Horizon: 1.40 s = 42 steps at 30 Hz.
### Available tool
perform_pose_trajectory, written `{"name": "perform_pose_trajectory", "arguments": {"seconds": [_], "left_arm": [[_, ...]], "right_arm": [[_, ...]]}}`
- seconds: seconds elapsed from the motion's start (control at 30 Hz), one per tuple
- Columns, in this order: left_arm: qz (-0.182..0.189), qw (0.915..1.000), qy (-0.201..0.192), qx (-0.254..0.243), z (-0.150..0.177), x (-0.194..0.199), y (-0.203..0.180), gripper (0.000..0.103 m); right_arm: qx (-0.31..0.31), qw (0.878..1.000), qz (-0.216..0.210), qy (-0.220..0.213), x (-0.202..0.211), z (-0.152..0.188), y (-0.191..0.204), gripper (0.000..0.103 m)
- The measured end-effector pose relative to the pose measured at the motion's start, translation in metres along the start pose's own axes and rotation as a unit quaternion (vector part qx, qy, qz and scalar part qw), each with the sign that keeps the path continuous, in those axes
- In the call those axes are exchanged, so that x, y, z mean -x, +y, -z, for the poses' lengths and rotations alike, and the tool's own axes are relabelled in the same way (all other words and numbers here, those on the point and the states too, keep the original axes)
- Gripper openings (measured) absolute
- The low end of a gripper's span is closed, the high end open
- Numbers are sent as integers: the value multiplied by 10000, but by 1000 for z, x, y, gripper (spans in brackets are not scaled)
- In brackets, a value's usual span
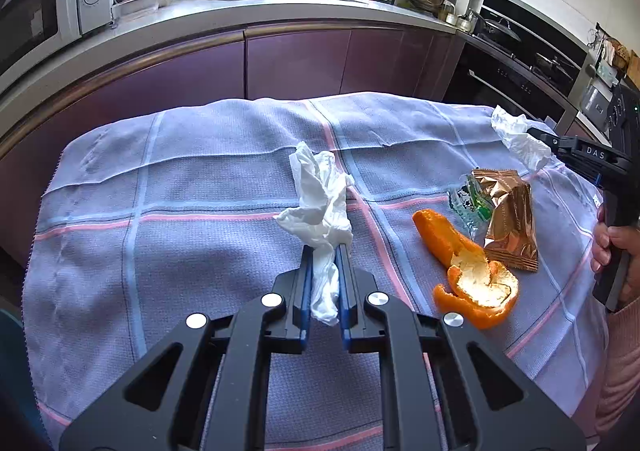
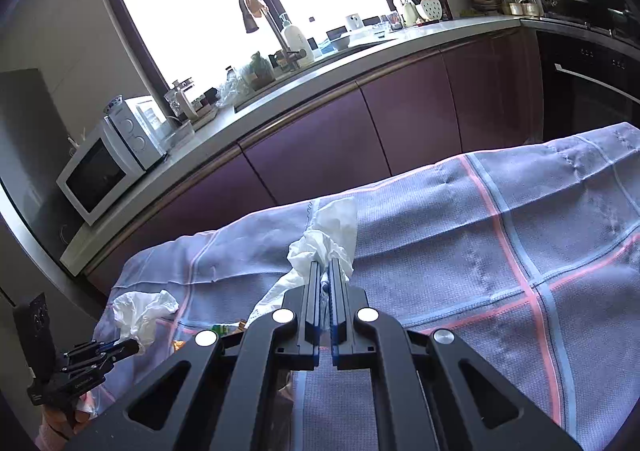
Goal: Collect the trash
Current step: 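Carry the tissue with left tool to the teal bin while right tool carries its tissue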
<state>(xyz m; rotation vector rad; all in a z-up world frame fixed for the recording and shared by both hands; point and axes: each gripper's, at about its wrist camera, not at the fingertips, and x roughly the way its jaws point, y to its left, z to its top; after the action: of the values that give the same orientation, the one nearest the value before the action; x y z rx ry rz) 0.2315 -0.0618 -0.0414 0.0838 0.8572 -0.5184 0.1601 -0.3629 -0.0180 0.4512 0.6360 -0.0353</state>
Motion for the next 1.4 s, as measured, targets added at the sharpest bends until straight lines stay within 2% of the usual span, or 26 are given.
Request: {"name": "perform_pose_trajectory", "arguments": {"seconds": [0.27, 0.5, 0.87, 1.4], "left_arm": [[-93, 9991, -419, -12, 10, 50, 7, 11], [-160, 9971, -746, 37, 26, 99, 17, 11], [-204, 9953, -924, 196, 65, 152, 40, 11], [-545, 9913, -940, 746, 125, 195, 87, 11]], "right_arm": [[239, 9982, -483, -248, 36, 8, 30, 3], [382, 9936, -1044, -205, 51, 23, 64, 3], [789, 9819, -1711, 200, 43, 65, 132, 3], [1360, 9565, -2451, 807, 19, 109, 223, 3]]}}
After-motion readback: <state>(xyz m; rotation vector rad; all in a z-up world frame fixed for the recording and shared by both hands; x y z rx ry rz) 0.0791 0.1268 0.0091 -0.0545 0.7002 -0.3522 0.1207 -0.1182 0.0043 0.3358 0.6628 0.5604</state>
